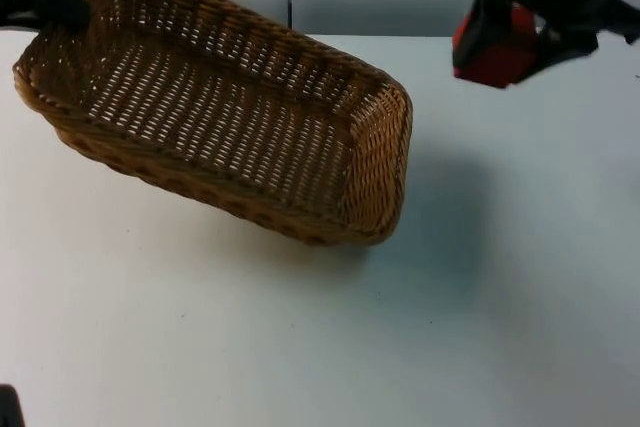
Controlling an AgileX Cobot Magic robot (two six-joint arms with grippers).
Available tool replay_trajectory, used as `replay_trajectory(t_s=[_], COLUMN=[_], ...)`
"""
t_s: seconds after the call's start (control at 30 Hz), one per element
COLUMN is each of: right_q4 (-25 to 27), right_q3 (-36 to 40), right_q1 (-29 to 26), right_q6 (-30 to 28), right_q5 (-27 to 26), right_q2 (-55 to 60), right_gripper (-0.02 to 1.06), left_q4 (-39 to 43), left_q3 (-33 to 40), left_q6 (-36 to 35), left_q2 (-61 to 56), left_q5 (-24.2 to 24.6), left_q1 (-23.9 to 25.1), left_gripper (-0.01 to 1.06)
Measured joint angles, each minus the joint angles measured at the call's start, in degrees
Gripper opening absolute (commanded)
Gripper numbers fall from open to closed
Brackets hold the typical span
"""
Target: Pick up the basket with the left hand and place the cube into the basket with the right hand.
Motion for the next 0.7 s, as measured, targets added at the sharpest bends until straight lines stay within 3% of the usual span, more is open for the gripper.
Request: replay_trajectory(t_s=[0.13,0.3,0.37,0.4,0.43,0.5,0.53,0.57,0.6,0.7], right_q4=[5.3,6.3,6.3,6.3,6.3,6.0,5.2,3.9,2.6,-0.8], right_q3=[-2.5,-2.5,-2.5,-2.5,-2.5,-2.5,-2.5,-2.5,-2.5,-2.7], right_q1=[6.4,12.4,13.1,13.5,13.7,13.7,13.7,13.7,13.7,13.7], right_q6=[-5.1,-6.7,-6.8,-6.9,-6.9,-6.9,-6.6,-5.5,-3.2,0.7], right_q5=[3.4,4.5,4.2,3.8,3.0,2.6,1.9,1.0,0.2,-1.7], right_q2=[-0.5,2.3,3.3,4.5,5.9,7.0,7.9,8.4,8.8,9.0], right_gripper=[0.00,0.01,0.13,0.13,0.24,0.55,0.55,0.71,0.77,0.68], left_q4=[-0.1,-1.6,-1.8,-1.9,-2.0,-2.1,-2.1,-2.1,-2.1,-2.1], left_q3=[0.0,0.0,0.0,0.0,0.0,0.0,0.0,0.0,0.0,0.0], left_q6=[0.0,1.0,1.0,1.0,1.0,1.0,1.2,1.2,1.3,2.1], left_q2=[0.0,0.0,0.0,0.0,0.0,0.0,0.0,0.0,0.0,0.0], left_q5=[0.0,0.5,0.6,0.6,0.9,0.9,1.2,1.4,1.7,2.0], left_q1=[0.0,0.0,0.0,0.0,0.0,0.0,0.0,0.0,0.0,0.0], left_gripper=[0.00,0.00,0.00,0.00,0.00,0.00,0.00,0.00,0.00,0.00])
